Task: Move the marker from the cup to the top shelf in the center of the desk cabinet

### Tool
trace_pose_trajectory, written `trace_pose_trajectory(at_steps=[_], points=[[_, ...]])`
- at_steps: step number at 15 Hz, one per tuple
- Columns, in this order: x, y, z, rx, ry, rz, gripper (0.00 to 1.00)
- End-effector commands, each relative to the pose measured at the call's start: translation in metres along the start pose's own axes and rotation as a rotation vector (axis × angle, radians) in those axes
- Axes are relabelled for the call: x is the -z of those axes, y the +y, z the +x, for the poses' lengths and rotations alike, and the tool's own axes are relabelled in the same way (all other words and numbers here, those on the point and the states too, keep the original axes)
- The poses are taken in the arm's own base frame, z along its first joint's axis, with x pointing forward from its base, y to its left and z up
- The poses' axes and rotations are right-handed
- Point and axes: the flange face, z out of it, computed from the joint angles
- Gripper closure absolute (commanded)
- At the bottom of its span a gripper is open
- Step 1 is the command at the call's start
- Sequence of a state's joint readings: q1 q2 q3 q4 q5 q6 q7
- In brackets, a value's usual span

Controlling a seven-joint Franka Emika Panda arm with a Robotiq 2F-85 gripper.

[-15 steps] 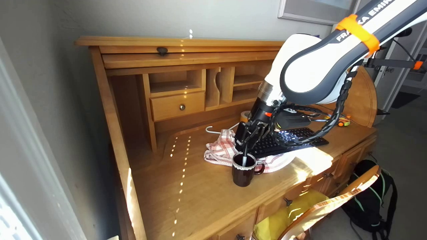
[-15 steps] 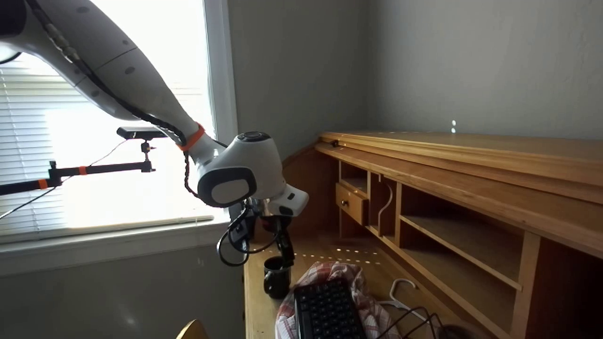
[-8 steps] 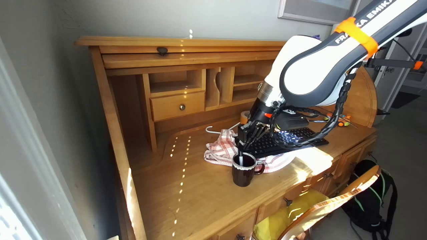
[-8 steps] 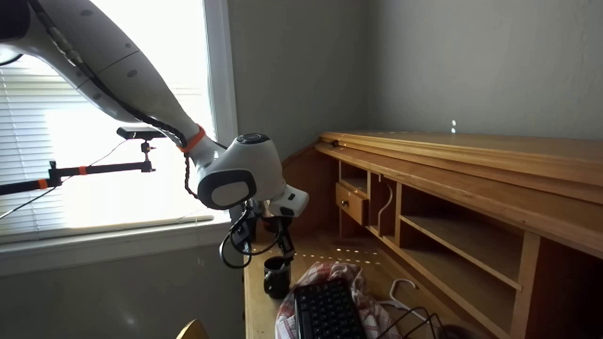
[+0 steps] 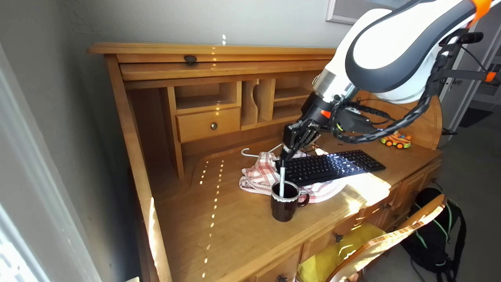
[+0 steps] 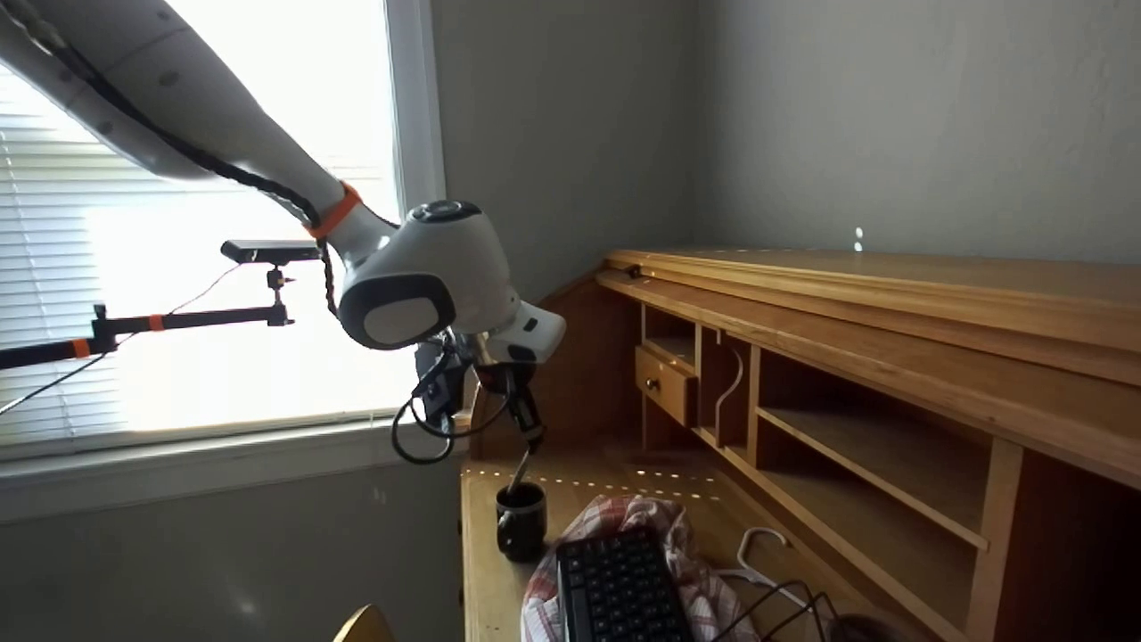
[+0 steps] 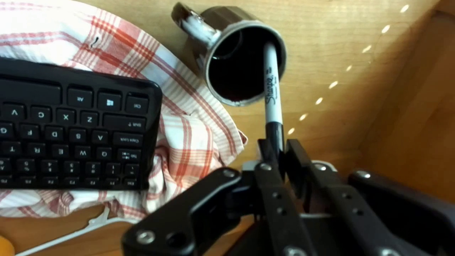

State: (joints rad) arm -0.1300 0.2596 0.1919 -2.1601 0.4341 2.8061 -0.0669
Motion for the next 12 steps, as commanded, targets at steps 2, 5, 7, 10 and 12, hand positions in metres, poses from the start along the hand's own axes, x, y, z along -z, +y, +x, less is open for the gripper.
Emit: trace_pose_trajectory(at_steps=[2,5,7,10,12], points=[[0.086,0.001,0.004,-0.157,0.153,0.072,0.96],[0.117,0.003,0.012,-0.235,0.319,0.084,0.96],[0.125,0.003,0.009,-0.240,0.453,0.055,0.96],[0.118,0.023,-0.002,-0.307,0.591,-0.005,0.96],[0.116,0.034,-0.014,-0.342,0.505,-0.007,0.96]])
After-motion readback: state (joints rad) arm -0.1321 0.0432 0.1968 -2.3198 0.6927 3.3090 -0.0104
